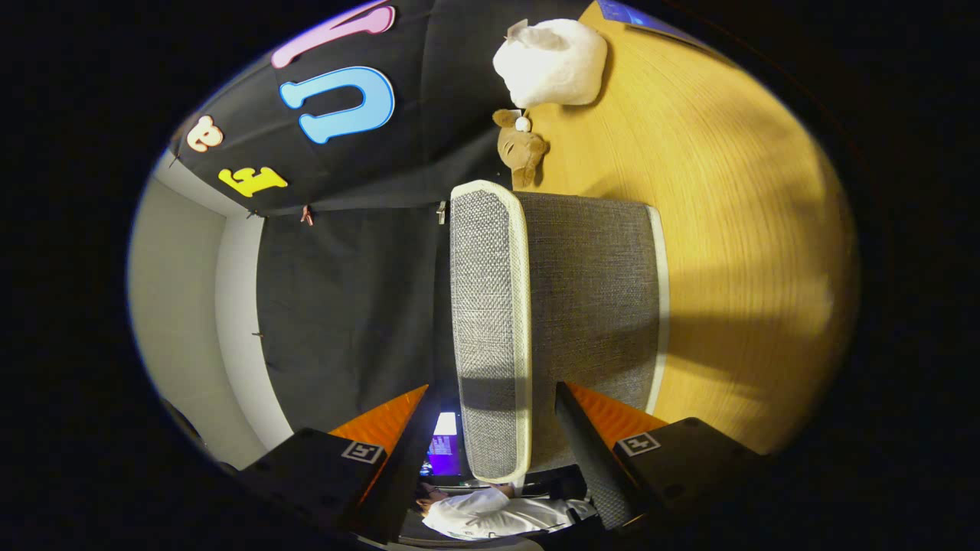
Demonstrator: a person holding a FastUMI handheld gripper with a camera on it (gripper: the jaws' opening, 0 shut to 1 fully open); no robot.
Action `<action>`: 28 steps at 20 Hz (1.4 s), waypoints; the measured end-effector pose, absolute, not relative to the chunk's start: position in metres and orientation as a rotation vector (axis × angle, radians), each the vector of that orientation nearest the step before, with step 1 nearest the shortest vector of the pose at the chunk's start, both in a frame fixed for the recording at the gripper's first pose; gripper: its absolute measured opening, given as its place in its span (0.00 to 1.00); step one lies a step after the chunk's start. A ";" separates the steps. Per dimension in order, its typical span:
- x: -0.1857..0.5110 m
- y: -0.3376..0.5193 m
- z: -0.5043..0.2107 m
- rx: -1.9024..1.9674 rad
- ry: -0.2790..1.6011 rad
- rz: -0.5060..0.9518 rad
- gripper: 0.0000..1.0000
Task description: Open the storage box then place both shoes into the box .Put the left shoe in first, then the right shoe, with the right side of both shoes facing outward in a uniform manner.
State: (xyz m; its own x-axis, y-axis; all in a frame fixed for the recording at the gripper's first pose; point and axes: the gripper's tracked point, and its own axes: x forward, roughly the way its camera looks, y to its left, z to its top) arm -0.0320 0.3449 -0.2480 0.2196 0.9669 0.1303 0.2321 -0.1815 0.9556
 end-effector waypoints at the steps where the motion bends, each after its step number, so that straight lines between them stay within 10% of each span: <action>1: -0.033 0.347 -0.243 1.629 1.150 1.058 0.85; 8: -0.039 0.342 -0.231 1.667 1.101 1.097 0.06; 28: 0.015 0.424 -0.039 1.436 0.791 1.162 0.06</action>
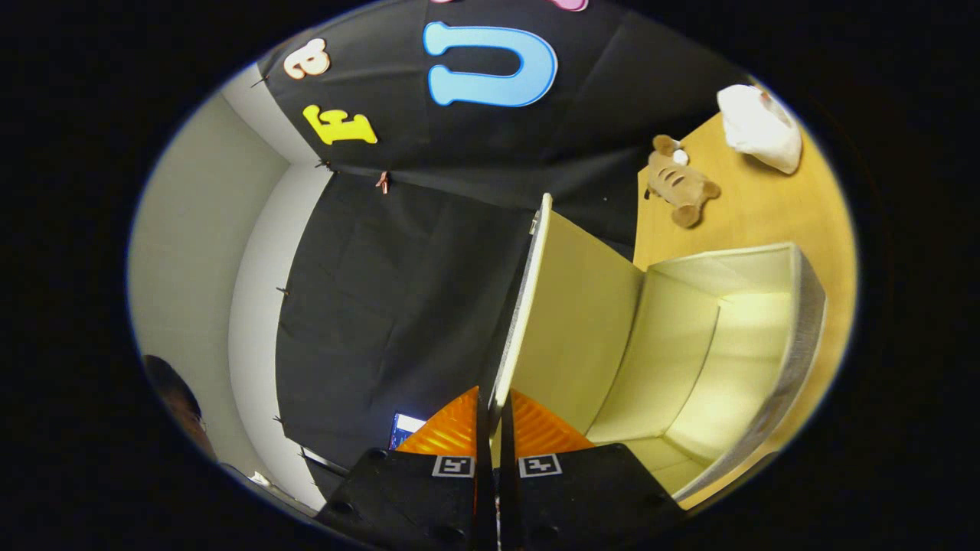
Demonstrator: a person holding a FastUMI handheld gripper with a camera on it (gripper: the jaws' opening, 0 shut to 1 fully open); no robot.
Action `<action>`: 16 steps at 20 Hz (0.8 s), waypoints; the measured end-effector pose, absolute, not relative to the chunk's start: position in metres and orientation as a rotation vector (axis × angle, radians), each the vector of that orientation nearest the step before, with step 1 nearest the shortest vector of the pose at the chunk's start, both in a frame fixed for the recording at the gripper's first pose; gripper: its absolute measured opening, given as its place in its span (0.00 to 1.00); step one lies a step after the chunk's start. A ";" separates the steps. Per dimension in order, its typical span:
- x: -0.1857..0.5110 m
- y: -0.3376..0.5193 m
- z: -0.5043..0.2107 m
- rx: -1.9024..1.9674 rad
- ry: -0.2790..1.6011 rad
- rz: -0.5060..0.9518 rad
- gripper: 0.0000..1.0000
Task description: Open the storage box then place both shoes into the box .Put the left shoe in first, then the right shoe, with the right side of both shoes facing outward in a uniform manner.
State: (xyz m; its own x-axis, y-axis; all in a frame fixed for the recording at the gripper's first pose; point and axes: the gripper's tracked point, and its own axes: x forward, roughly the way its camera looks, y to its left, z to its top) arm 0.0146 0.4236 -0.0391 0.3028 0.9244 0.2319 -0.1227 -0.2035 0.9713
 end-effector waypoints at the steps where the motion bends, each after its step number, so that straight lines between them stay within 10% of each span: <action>1: 0.014 0.439 -0.031 1.418 0.787 1.169 0.06; 9: 0.019 0.529 -0.011 1.302 0.822 1.137 0.11; 16: 0.014 0.559 -0.029 1.164 0.824 1.117 0.89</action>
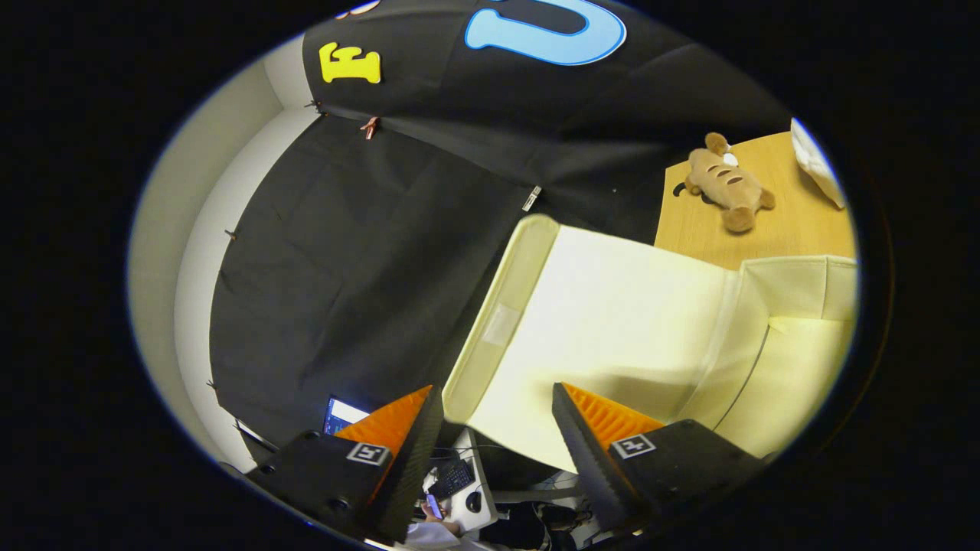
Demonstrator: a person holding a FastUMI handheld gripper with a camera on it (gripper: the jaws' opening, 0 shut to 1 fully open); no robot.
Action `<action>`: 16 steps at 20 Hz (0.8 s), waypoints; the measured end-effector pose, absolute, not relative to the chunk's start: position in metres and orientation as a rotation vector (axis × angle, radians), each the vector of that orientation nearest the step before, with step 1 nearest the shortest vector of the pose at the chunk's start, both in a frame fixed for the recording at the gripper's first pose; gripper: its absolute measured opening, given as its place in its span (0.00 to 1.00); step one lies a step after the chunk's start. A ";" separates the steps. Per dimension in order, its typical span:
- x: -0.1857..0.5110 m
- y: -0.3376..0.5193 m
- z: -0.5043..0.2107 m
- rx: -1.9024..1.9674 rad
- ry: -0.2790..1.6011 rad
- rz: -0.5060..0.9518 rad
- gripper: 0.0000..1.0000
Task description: Open the storage box then place both shoes into the box .Put the left shoe in first, then the right shoe, with the right side of both shoes facing outward in a uniform manner.
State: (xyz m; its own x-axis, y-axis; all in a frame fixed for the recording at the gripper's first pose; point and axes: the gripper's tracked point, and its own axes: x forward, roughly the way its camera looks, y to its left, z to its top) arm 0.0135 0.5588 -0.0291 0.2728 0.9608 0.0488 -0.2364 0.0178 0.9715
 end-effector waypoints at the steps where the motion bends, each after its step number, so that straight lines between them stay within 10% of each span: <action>1: 0.013 0.557 -0.031 1.157 0.826 1.112 0.96; 16: 0.018 0.408 -0.056 0.866 0.616 0.881 0.96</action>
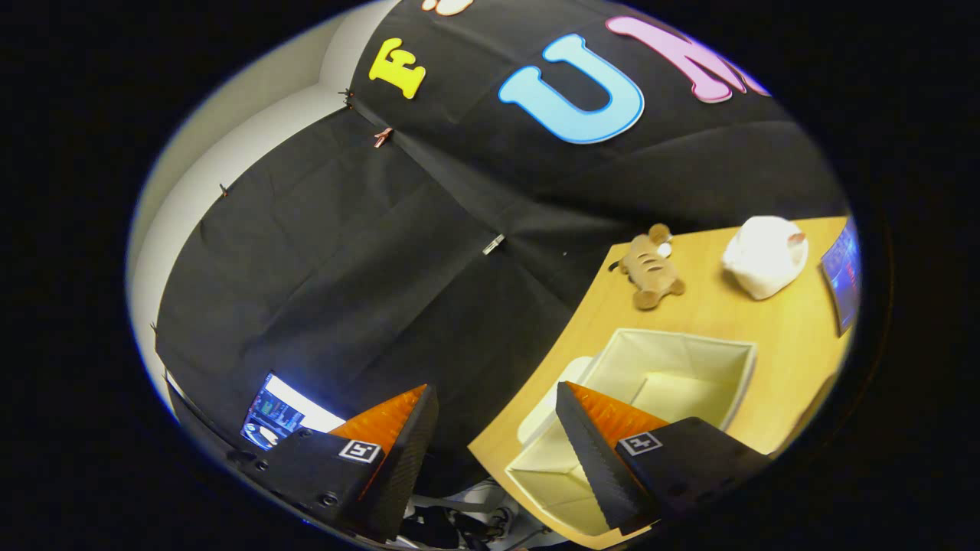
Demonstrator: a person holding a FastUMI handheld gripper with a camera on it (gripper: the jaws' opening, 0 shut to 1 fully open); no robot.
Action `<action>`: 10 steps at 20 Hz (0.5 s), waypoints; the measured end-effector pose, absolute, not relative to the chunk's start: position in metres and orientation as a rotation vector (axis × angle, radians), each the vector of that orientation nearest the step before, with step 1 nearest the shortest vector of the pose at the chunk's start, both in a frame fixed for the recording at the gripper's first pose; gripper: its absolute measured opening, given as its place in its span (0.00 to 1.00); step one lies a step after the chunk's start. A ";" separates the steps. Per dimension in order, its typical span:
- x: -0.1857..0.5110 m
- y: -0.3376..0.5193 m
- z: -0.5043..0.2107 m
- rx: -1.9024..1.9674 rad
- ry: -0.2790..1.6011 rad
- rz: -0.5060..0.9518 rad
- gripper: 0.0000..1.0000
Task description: Open the storage box then place both shoes into the box .Put the left shoe in first, then the right shoe, with the right side of both shoes facing outward in a uniform manner.
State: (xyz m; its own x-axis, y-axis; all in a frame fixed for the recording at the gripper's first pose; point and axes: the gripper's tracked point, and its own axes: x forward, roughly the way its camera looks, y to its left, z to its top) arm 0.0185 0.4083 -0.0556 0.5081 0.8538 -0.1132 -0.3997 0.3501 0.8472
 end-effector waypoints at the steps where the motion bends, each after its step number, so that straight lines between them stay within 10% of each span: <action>1: 0.019 0.392 -0.062 0.822 0.597 0.845 0.96; 10: 0.003 0.255 -0.143 0.468 0.627 0.513 0.97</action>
